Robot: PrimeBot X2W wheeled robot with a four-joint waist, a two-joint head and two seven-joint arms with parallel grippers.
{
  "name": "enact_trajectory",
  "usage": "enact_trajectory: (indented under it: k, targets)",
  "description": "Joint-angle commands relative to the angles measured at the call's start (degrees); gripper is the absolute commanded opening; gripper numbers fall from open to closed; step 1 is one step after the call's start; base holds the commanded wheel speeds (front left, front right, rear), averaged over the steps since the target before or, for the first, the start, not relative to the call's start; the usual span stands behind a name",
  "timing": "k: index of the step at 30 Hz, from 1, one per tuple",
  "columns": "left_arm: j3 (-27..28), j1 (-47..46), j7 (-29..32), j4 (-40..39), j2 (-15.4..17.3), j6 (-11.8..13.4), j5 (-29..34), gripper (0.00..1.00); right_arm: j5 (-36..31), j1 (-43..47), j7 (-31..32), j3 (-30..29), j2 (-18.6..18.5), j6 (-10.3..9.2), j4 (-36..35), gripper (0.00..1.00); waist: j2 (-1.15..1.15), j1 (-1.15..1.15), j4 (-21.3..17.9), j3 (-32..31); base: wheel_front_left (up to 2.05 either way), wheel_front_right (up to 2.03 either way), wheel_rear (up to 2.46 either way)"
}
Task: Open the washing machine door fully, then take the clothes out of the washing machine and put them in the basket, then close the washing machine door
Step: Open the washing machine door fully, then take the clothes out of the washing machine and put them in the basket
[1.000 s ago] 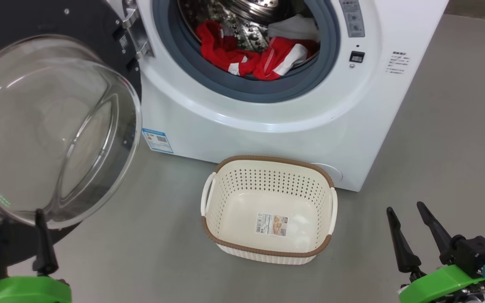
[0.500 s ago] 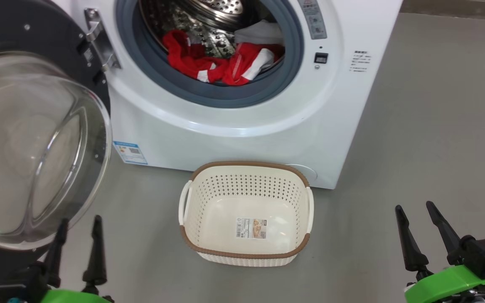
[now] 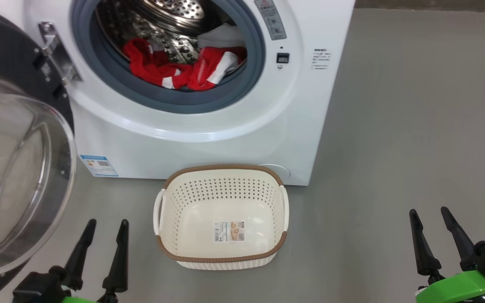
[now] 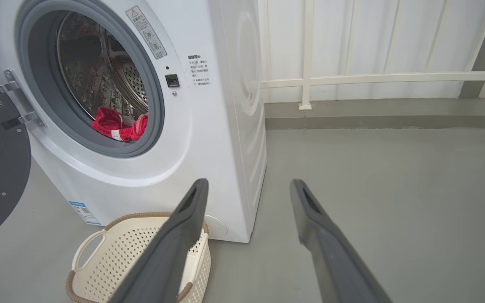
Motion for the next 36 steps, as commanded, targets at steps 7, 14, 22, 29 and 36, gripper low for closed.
enact_trajectory:
  k: [7,14,22,29,36]
  targets:
    - [0.4,-0.43,-0.29,-2.77,1.42,-0.31,-1.26,1.0,0.53,-0.78,-0.52,0.74,-1.23,0.36,-1.94,1.0,0.0,0.0,-2.93,0.37,0.0,0.0,0.0]
    - [-0.41,0.12,-0.29,-3.36,1.65,-0.31,-1.48,1.0,0.56,0.07,-0.52,-0.08,-1.28,0.36,-2.31,1.0,0.0,0.0,-4.42,-0.09,0.0,0.0,0.0]
    - [-0.69,0.33,-0.29,-3.98,1.75,-0.31,-1.39,1.0,0.49,0.54,-0.52,-1.02,-1.13,0.36,-2.6,1.0,0.0,0.0,-4.73,-0.24,0.0,0.0,0.0]
    - [-1.05,0.24,-0.29,-3.84,1.95,-0.31,-1.27,1.0,0.29,0.54,-0.52,-1.31,-1.05,0.36,-2.73,1.0,0.0,0.0,-4.45,-0.39,0.0,0.0,0.0]
    - [-1.3,0.28,-0.29,-4.12,2.16,-0.31,-1.31,1.0,0.22,0.61,-0.52,-1.23,-1.07,0.36,-2.77,1.0,0.0,0.0,-4.35,-0.55,0.07,-0.07,0.0]
